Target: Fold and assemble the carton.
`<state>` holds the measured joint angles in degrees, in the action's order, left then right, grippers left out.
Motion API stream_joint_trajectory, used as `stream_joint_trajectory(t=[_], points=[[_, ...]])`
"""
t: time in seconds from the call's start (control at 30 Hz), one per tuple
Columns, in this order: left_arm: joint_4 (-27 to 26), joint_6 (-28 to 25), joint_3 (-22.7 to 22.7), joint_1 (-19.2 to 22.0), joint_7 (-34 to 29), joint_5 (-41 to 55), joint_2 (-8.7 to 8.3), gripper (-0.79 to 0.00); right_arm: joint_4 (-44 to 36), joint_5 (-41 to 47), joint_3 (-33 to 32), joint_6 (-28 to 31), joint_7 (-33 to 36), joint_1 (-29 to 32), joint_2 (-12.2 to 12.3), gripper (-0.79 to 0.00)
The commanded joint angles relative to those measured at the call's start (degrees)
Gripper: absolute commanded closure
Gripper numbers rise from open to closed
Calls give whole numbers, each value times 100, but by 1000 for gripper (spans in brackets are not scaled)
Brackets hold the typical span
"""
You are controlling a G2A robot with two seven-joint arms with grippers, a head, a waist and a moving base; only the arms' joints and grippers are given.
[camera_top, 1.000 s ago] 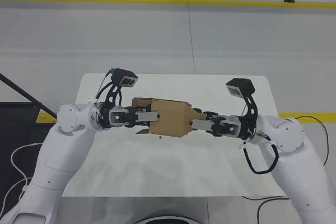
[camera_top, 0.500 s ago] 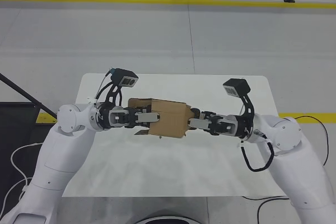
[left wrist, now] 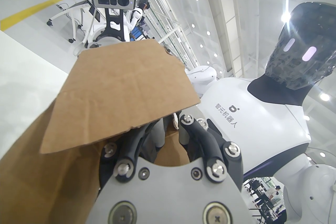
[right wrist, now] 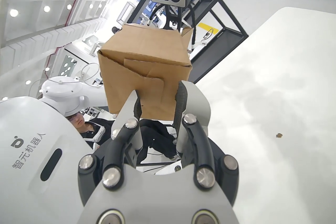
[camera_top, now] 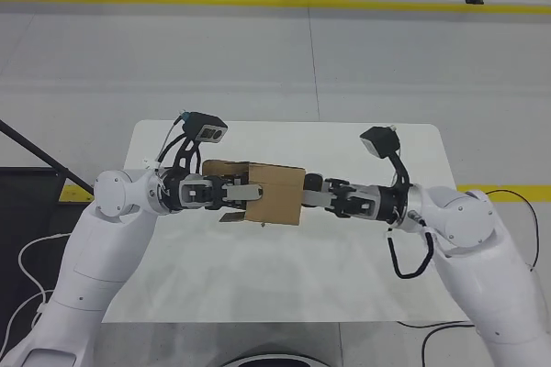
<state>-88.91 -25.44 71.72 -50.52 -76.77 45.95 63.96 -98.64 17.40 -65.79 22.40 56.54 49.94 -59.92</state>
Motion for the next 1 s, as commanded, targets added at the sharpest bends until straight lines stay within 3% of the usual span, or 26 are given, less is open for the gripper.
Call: stream_joint_trajectory(t=[0.0, 0.97], points=[[-2, 2, 1, -1, 0, -1, 1, 0, -46, -32, -15, -10, -35, 29, 2, -329], [51, 6, -26, 15, -30, -17, 22, 0, -298, -270, 193, -183, -97, -171, -54, -286]])
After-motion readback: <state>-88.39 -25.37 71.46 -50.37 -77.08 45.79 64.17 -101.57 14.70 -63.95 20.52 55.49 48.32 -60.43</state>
